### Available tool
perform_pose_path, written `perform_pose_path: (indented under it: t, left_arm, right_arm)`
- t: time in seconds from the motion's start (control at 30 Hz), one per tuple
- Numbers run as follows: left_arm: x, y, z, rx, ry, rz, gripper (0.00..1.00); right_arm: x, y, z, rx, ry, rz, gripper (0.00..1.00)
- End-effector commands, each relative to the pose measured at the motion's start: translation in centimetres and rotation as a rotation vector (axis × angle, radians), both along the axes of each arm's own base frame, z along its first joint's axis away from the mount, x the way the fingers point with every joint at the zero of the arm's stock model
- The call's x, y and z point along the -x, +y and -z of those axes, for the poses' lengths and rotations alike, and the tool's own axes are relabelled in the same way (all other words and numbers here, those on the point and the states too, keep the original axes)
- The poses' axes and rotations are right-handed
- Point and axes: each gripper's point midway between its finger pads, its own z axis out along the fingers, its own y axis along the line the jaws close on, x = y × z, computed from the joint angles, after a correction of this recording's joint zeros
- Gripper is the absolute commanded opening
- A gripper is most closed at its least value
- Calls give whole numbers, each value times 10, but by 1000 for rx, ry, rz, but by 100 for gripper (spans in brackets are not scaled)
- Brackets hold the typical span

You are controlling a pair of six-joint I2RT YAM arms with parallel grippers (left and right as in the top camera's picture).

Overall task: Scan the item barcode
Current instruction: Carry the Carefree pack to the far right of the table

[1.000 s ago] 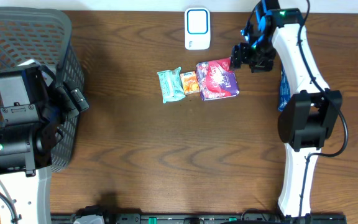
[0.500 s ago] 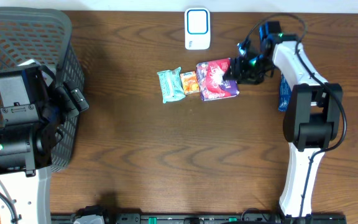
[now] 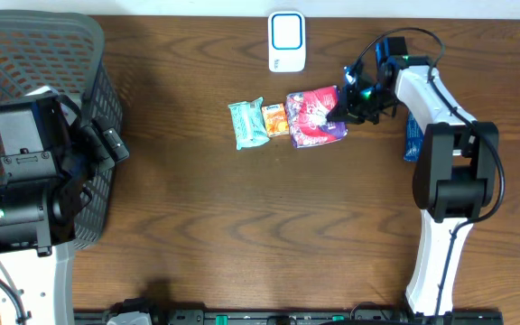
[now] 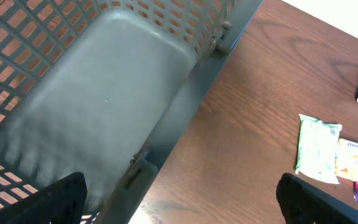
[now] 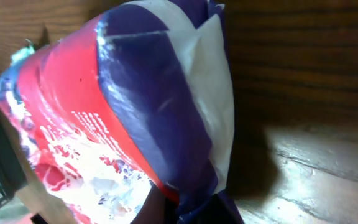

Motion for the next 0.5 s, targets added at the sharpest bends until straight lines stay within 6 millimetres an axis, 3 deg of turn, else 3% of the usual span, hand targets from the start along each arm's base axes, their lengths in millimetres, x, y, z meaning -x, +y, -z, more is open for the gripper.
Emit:
perform_pose_path:
  t: [0.0, 0.1, 0.23, 0.37, 0.47]
  left_arm:
    - [0, 3, -7, -5, -16, -14, 98]
    - [0, 3, -7, -5, -16, -14, 98]
    - [0, 3, -7, -5, -16, -14, 98]
    - [0, 3, -7, -5, -16, -14, 98]
    - [0, 3, -7, -5, -16, -14, 98]
  right_arm:
    - [-27, 9, -82, -56, -163, 58, 1]
    - [-44, 11, -114, -92, -240, 123, 1]
    - [-62, 22, -136, -183, -291, 178, 1]
    - [-87, 45, -151, -248, -366, 230, 1]
    - [-101, 55, -147, -223, -378, 322, 1]
